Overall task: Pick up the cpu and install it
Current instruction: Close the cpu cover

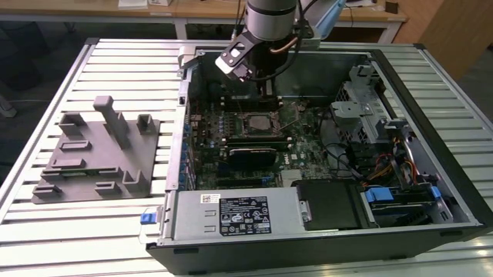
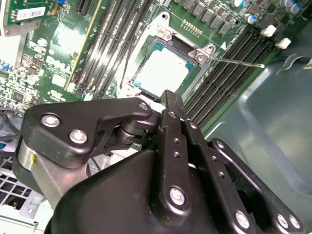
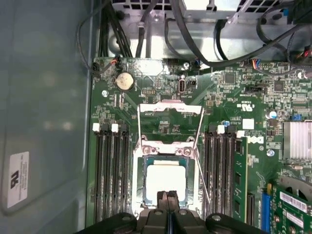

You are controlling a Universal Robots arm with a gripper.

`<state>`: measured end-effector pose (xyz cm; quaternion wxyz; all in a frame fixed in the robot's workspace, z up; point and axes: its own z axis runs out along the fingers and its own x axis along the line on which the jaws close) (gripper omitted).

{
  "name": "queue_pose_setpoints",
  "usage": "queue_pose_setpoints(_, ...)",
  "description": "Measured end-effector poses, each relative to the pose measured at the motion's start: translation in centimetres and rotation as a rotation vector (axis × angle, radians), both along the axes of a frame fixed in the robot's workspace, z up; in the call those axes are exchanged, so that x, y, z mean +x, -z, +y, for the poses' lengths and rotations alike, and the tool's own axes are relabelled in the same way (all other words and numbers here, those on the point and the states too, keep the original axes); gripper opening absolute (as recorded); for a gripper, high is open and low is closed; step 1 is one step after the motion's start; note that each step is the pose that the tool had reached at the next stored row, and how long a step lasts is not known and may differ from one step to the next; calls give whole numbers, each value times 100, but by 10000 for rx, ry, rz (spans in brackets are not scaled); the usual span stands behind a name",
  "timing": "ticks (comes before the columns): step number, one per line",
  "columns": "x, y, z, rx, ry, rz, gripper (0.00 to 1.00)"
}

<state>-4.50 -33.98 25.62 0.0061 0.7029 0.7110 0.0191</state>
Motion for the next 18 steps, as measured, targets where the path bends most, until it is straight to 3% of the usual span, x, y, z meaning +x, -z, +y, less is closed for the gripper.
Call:
queue_pose_setpoints(5, 7, 0, -78, -1, 5, 3, 11)
queue_pose_setpoints(12, 225, -1, -84, -2, 3, 16, 11)
queue_pose_setpoints(18, 248, -78, -84, 2, 5, 15, 11)
